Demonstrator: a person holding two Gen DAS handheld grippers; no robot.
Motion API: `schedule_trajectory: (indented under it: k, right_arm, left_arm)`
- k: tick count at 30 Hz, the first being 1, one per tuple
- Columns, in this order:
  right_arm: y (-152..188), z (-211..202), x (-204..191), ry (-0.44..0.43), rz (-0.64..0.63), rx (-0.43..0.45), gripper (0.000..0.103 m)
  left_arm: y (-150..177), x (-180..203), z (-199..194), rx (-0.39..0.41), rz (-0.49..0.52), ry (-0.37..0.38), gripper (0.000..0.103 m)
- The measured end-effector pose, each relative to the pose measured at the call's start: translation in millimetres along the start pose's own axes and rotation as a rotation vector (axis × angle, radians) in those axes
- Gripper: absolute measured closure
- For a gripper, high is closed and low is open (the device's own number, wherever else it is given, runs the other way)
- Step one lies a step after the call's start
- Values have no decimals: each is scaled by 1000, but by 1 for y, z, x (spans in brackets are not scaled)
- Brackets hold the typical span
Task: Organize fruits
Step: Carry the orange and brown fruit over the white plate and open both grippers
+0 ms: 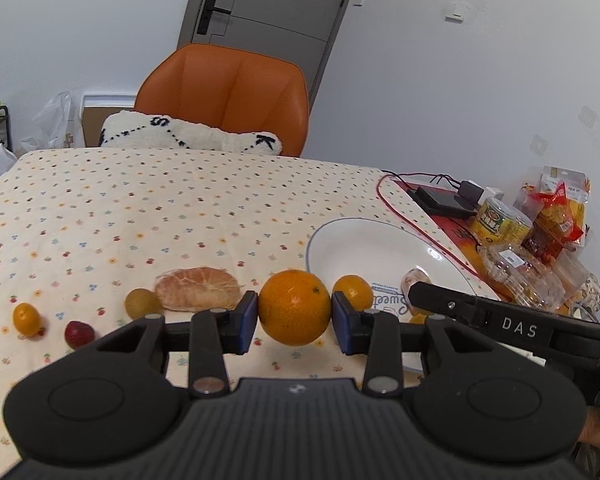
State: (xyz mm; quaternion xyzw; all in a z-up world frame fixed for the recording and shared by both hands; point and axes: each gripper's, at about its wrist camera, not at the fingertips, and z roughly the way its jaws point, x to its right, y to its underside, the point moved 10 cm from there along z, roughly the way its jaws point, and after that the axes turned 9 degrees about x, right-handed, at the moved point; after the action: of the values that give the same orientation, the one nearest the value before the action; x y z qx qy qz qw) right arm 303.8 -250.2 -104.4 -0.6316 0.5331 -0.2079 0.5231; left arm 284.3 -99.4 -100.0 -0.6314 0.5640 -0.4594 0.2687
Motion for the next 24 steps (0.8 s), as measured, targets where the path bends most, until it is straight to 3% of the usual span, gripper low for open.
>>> schedule_trajectory:
  k: [16, 20, 24]
  right_arm:
    - [0, 9, 45, 26, 74, 3, 78]
    - [0, 8, 54, 21, 110, 5, 68]
    - [-2, 4, 65, 30, 128, 15, 68]
  left_arm:
    - [2, 41, 41, -41, 55, 38, 65]
    - [0, 50, 50, -47, 66, 46, 65]
    - [-2, 58, 58, -48, 74, 55, 65]
